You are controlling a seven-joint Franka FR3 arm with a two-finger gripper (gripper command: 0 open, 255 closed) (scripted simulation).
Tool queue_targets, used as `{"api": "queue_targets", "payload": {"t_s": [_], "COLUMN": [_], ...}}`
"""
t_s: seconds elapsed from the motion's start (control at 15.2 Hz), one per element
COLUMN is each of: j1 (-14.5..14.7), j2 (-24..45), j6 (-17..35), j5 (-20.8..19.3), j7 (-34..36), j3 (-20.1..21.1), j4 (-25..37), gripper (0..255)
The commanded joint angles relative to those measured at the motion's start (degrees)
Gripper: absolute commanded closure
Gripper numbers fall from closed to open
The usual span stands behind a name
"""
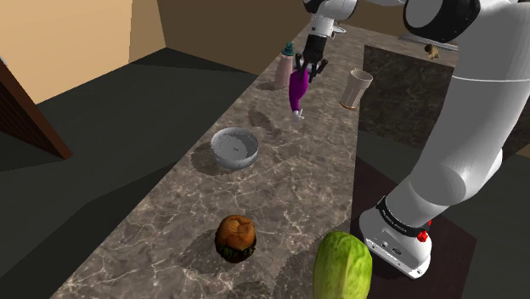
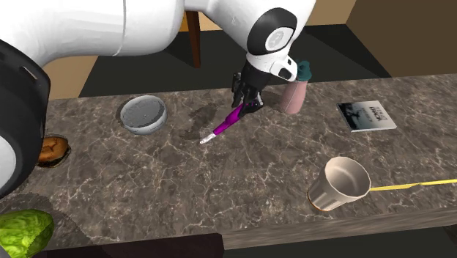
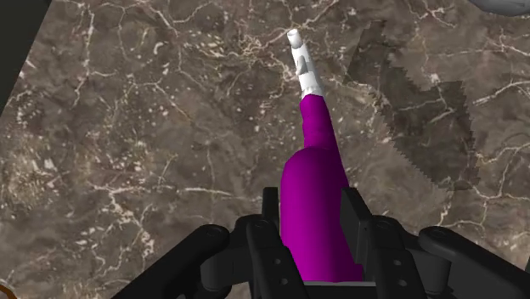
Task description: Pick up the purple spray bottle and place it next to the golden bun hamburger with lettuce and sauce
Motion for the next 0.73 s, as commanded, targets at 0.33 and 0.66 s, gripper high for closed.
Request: {"api": "queue_targets", "payload": {"t_s": [0.33,0.66], "j1": [-0.04,-0.22], "j2": [-1.37,-1.9], "j6": [-4.7,-8.22], "j5": [-0.48,-0.68], "j7": [1.08,1.75], "j3": [-0.15,-0.24], "j4": [3.49,6.57], "gripper": [255,255]}}
